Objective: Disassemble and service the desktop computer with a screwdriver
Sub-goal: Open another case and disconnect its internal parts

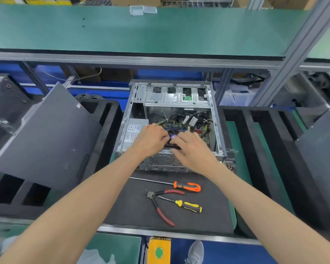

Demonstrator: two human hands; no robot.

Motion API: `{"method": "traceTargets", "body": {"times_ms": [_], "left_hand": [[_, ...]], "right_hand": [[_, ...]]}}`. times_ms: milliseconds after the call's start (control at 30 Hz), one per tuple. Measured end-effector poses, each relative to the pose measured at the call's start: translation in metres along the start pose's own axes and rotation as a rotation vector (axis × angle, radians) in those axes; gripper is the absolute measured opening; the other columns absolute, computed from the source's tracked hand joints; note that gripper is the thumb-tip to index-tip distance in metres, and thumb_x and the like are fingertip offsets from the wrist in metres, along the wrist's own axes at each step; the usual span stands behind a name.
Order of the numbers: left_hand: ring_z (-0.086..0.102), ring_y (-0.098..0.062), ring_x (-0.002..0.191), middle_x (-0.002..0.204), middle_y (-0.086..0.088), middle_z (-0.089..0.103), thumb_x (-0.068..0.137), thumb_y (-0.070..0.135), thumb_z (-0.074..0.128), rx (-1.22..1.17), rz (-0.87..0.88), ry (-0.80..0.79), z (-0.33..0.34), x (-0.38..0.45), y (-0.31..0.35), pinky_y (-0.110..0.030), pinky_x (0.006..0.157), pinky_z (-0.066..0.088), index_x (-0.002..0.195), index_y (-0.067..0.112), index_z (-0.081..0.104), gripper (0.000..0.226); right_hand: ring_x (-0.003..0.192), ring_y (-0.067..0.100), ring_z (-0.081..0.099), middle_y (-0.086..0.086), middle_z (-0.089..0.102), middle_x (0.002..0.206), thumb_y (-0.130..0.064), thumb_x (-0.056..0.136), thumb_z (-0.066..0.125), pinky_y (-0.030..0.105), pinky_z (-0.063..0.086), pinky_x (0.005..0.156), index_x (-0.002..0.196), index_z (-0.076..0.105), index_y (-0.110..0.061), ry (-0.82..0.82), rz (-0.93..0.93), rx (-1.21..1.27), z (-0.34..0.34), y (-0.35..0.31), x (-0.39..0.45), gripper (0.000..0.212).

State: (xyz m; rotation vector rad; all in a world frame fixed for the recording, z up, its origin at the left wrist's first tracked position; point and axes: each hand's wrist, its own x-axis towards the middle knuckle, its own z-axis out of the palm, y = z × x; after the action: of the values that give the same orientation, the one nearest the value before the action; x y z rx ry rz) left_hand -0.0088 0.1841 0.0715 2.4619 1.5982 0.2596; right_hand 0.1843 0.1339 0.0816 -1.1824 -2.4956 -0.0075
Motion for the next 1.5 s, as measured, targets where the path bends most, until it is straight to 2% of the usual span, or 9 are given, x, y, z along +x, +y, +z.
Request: {"method": "traceTargets", "body": {"times_ms": [133,267,367,467,833,1033,1233,1367,1500], "left_hand": [[0.054,-0.023,0.103,0.098,0.001,0.068,0.102,0.033,0.043,0.023,-0.017,-0.028,-0.001,0.000,0.001,-0.041,0.094,0.040,0.095,0.019,0.073,0.034],[0.054,-0.023,0.101,0.098,0.001,0.067,0.103,0.032,0.042,0.029,-0.004,-0.030,-0.001,0.000,0.001,-0.041,0.094,0.039,0.099,0.018,0.074,0.035],[0.053,-0.021,0.096,0.091,0.002,0.065,0.103,0.031,0.040,0.030,-0.009,-0.034,0.001,0.000,-0.001,-0.040,0.091,0.039,0.090,0.018,0.072,0.037],[0.052,-0.020,0.094,0.086,0.003,0.062,0.103,0.031,0.039,0.032,-0.015,-0.039,0.002,0.000,-0.002,-0.039,0.089,0.040,0.085,0.017,0.069,0.038],[0.046,-0.018,0.086,0.073,0.005,0.053,0.103,0.030,0.037,0.069,-0.002,-0.045,0.003,0.002,-0.002,-0.037,0.085,0.034,0.065,0.023,0.049,0.040],[0.048,-0.018,0.079,0.068,0.008,0.050,0.103,0.031,0.038,0.086,0.011,-0.050,0.003,0.004,-0.002,-0.037,0.089,0.034,0.062,0.026,0.044,0.042],[0.048,-0.013,0.070,0.070,0.009,0.050,0.102,0.034,0.037,0.094,0.022,-0.059,0.005,0.006,-0.003,-0.034,0.082,0.028,0.063,0.028,0.044,0.040],[0.052,-0.016,0.075,0.075,0.007,0.056,0.100,0.033,0.036,0.100,-0.010,-0.069,0.010,0.006,-0.006,-0.037,0.086,0.034,0.073,0.025,0.059,0.036],[0.055,-0.015,0.079,0.081,0.008,0.059,0.101,0.034,0.034,0.093,-0.010,-0.101,0.009,0.009,-0.007,-0.037,0.092,0.035,0.079,0.025,0.061,0.036]], "right_hand": [[0.086,0.024,0.047,0.003,0.056,0.094,-0.028,0.096,0.062,0.035,0.036,0.074,0.099,0.063,-0.012,0.078,-0.249,-0.077,0.004,-0.014,-0.020,0.016],[0.083,0.024,0.053,0.003,0.058,0.089,-0.028,0.096,0.063,0.035,0.047,0.068,0.094,0.063,-0.013,-0.113,-0.419,-0.023,0.016,-0.031,-0.045,0.015],[0.092,0.027,0.061,0.005,0.063,0.096,-0.033,0.098,0.060,0.040,0.052,0.064,0.102,0.063,-0.012,-0.411,-0.394,0.005,0.025,-0.040,-0.061,0.021],[0.107,0.036,0.061,0.010,0.063,0.117,-0.041,0.102,0.050,0.045,0.049,0.078,0.119,0.060,-0.010,-0.736,-0.285,-0.049,0.036,-0.046,-0.067,0.037],[0.095,0.039,0.061,0.017,0.060,0.107,-0.028,0.095,0.059,0.040,0.039,0.069,0.108,0.065,-0.008,-0.879,-0.128,-0.115,0.049,-0.044,-0.072,0.025],[0.072,0.033,0.057,0.006,0.064,0.084,-0.031,0.083,0.056,0.037,0.046,0.065,0.079,0.051,-0.017,-0.705,-0.126,0.015,0.007,-0.033,-0.057,0.015],[0.053,0.022,0.049,-0.003,0.055,0.067,-0.014,0.077,0.069,0.035,0.044,0.050,0.078,0.061,-0.009,-0.189,-0.027,0.274,-0.046,-0.012,-0.031,0.009],[0.058,0.020,0.049,-0.007,0.050,0.077,-0.011,0.088,0.066,0.036,0.044,0.053,0.092,0.060,-0.008,0.011,0.117,0.283,-0.051,0.011,-0.009,0.008],[0.075,0.023,0.056,-0.004,0.053,0.092,-0.022,0.099,0.059,0.040,0.047,0.067,0.103,0.060,-0.012,0.004,0.320,0.236,-0.042,0.044,0.010,0.011]]}}
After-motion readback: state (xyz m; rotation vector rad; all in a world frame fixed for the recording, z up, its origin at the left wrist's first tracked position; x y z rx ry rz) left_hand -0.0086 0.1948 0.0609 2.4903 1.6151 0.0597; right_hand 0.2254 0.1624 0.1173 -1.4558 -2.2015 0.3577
